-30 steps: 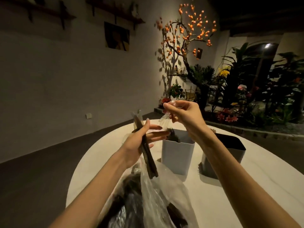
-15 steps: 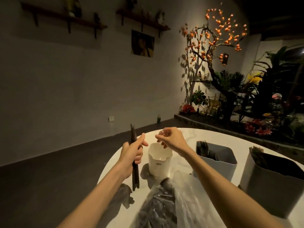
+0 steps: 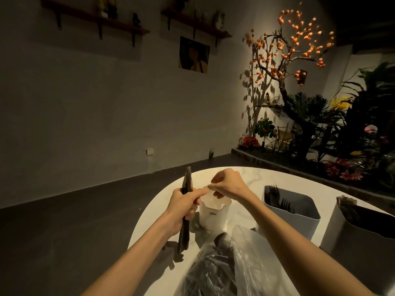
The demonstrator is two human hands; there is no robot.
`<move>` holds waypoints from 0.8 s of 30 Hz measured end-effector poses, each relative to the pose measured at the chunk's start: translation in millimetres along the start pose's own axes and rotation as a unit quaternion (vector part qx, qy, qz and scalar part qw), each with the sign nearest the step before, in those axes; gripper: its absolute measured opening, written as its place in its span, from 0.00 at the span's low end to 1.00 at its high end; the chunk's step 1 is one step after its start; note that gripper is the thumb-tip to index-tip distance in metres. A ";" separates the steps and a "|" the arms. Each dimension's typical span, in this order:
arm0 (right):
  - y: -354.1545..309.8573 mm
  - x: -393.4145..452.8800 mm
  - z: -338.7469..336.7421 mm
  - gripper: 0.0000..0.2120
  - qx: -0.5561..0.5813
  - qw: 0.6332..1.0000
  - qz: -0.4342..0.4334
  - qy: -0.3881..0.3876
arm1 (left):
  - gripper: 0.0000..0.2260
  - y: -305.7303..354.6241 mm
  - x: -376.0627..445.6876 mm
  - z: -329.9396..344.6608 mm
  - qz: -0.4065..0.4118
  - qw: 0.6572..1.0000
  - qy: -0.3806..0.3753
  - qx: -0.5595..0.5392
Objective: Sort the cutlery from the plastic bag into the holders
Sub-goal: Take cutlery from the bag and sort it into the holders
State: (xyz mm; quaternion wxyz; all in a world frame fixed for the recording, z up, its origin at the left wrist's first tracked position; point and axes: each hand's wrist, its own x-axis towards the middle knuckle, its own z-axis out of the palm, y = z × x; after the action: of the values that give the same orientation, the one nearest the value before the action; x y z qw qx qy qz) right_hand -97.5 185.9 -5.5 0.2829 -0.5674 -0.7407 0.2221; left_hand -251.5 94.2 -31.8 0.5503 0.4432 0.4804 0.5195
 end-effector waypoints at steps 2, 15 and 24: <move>-12.0 -14.6 -15.9 0.14 0.041 0.998 -0.043 0.019 | 0.15 7.1 -5.5 2.2 0.010 1.000 -0.019 -0.004; -53.5 -170.8 -139.9 0.06 0.182 0.973 -0.140 0.030 | 0.04 56.5 -81.9 112.4 0.092 0.973 -0.209 0.021; 29.1 -267.3 -188.7 0.07 0.220 0.970 -0.009 0.100 | 0.18 7.7 -139.4 198.4 0.041 0.942 -0.329 -0.051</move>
State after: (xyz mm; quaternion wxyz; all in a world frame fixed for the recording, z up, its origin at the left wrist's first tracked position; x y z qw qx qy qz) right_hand 102.3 -63.4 70.8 0.4754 -0.5040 -0.6465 0.3194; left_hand -56.1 -42.1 14.2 0.6776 0.5804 0.2268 0.3906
